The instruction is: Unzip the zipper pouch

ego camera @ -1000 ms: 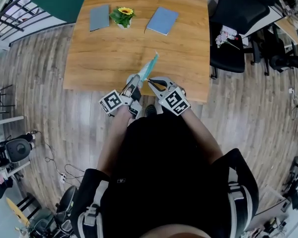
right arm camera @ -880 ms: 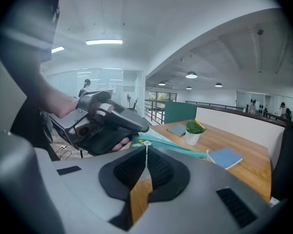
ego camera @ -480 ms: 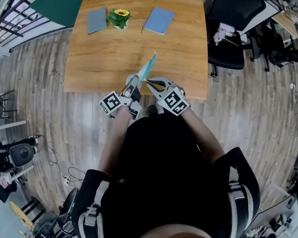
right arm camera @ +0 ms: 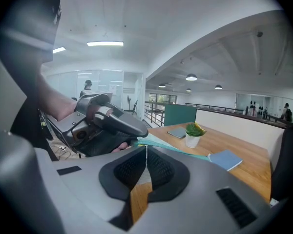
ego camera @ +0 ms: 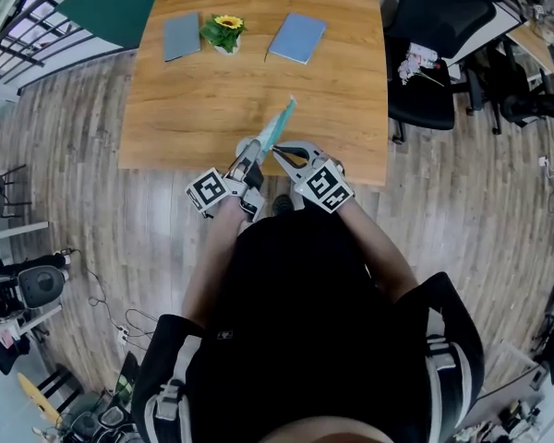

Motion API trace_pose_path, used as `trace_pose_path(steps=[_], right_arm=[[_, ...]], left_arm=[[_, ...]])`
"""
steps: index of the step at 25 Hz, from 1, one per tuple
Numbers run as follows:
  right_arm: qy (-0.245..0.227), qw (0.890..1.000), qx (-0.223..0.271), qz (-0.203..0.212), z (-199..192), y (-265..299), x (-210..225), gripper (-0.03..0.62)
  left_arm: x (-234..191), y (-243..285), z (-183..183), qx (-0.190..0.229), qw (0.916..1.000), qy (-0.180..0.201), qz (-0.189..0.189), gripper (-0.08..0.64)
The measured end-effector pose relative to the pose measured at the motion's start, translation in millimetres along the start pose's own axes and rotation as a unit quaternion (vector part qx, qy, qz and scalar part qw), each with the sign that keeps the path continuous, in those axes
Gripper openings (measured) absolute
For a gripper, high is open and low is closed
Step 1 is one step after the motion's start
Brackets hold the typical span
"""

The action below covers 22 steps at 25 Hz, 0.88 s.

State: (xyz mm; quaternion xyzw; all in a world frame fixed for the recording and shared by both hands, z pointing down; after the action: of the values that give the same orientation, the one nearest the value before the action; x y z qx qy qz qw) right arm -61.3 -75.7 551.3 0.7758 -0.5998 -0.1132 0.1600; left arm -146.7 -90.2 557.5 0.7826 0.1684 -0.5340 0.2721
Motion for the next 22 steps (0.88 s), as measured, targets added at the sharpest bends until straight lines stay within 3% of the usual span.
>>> trace_pose_path(steps=[6,10,16,19,22], right_arm=[[-0.013,1.000,-0.012,-0.001,-1.2,3.3,0.9,0.009],[-0.020,1.000,-0.021,-0.007,-1.1,3.9,2.3,0.009],[-0.026,0.999,-0.028,-0.018,0.7,5.0,3.9,0.009],[-0.025,0.999,-0.030,-0.025,1.6,4.5,6.7,0.009],[-0.024,0.999,-0.025,-0.029,0.7,5.2,7.1,0.009]], left_arm=[[-10.2,-3.4,1.3,-0.001,0.9996,0.018,0.020,0.003],[-3.0,-2.3,-1.5,0.000,0.9999,-0.010,-0.011,0.003],[-10.8,-5.1,-0.5,0.000,0.9999,-0.005,0.013,0.003],[-13.9,-6.3,2.8,-0.002,0.9994,0.017,0.029,0.003],[-6.3,-1.8,-0.8,-0.003,0.9999,-0.010,-0.001,0.003]])
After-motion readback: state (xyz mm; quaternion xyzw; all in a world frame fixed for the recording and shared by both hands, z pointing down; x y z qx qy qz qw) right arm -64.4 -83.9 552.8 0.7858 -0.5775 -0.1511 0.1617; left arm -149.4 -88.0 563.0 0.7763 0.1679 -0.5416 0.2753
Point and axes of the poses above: the fingertips, and each gripper's own axes: y forward along the fingers, x to its right, z out of its top, the point moved 3 cm from there along -y, backward along the fingers, and after that the axes turned 11 degrees about z, right-handed, at the moved point
